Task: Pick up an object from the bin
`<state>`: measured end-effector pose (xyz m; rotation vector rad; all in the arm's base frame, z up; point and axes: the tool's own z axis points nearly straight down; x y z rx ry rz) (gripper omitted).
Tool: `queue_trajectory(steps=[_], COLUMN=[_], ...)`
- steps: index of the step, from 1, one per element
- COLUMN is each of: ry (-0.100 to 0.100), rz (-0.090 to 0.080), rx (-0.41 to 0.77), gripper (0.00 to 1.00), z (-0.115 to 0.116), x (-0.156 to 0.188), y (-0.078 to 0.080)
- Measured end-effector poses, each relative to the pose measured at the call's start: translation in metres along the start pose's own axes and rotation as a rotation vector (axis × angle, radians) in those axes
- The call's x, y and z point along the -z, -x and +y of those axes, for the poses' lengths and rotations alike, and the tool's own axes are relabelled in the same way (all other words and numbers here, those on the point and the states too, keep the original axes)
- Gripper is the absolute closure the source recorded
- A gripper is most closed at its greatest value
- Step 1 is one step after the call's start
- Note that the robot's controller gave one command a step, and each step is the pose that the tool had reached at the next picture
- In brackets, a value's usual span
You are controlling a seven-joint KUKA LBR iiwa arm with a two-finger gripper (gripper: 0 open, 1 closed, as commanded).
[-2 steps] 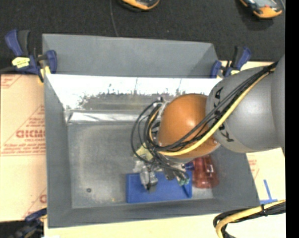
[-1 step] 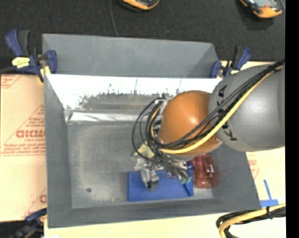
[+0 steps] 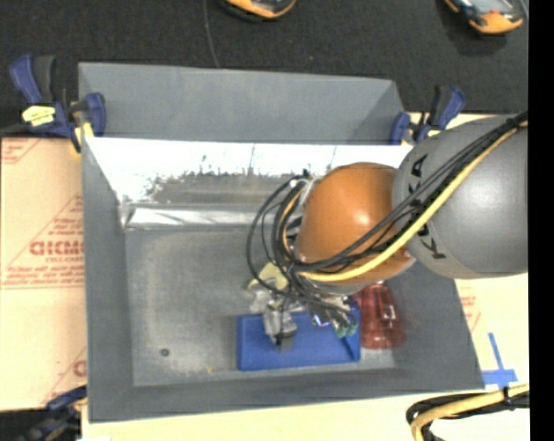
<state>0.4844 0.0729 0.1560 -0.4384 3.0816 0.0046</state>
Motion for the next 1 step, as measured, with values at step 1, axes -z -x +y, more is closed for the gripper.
queue_trajectory(steps=[1], ry=[0.000], rz=[0.001], rx=[-0.002], gripper=[1.00], z=[-0.0003], x=[0.0189], y=[0.0004])
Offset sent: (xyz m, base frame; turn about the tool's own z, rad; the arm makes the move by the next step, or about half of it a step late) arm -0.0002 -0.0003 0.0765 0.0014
